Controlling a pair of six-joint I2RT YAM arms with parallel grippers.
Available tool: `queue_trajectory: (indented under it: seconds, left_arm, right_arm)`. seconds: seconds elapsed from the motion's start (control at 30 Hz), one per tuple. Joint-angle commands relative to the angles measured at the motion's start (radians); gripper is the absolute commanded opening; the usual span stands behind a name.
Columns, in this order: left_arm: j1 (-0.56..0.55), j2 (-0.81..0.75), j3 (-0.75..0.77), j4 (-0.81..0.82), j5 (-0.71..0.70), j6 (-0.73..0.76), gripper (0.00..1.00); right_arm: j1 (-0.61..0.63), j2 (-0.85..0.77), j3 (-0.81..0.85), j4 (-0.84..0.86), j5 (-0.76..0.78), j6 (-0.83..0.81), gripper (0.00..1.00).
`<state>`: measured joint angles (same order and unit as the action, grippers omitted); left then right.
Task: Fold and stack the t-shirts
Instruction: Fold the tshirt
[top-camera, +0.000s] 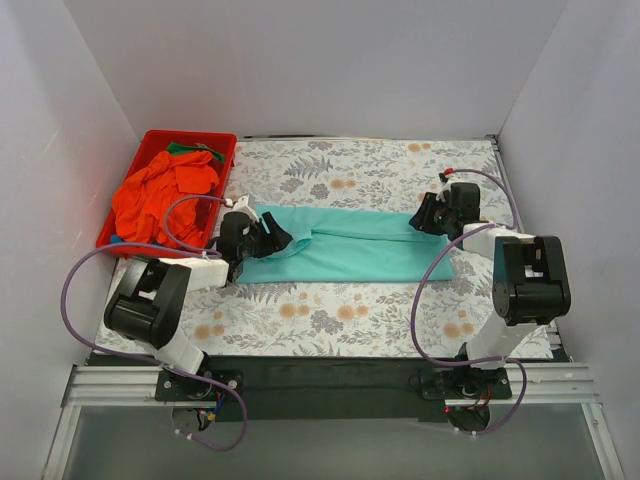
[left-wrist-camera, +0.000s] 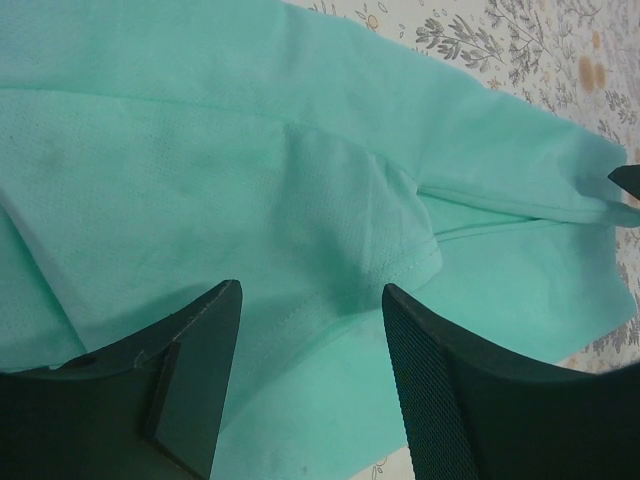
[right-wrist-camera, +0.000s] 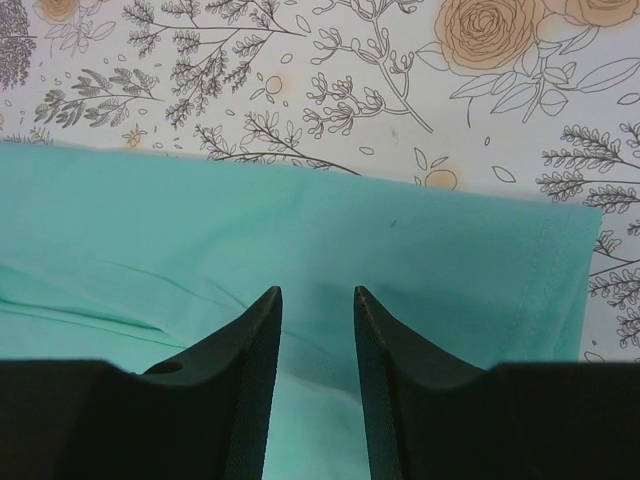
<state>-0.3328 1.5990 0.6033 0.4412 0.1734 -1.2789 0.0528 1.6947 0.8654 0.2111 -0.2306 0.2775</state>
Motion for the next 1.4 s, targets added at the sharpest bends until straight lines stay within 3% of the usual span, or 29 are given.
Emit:
queue_trajectory:
  seconds: [0.0, 0.73, 1.37]
  left_arm:
    - [0.0, -0.01, 0.035, 0.013, -0.026, 0.016, 0.57]
    - [0.001, 0.039, 0.038, -0.048, -0.107, 0.032, 0.57]
    - [0.034, 0.196, 0.142, -0.131, -0.156, 0.056, 0.58]
  right_arm:
    - [0.005, -0.033, -0.025, 0.033, -0.023, -0.005, 0.41]
    - [0.058, -0.147, -0.167, 0.022, 0.05, 0.012, 0.41]
    - [0.068, -0.095, -0.189, -0.048, 0.1, 0.006, 0.4]
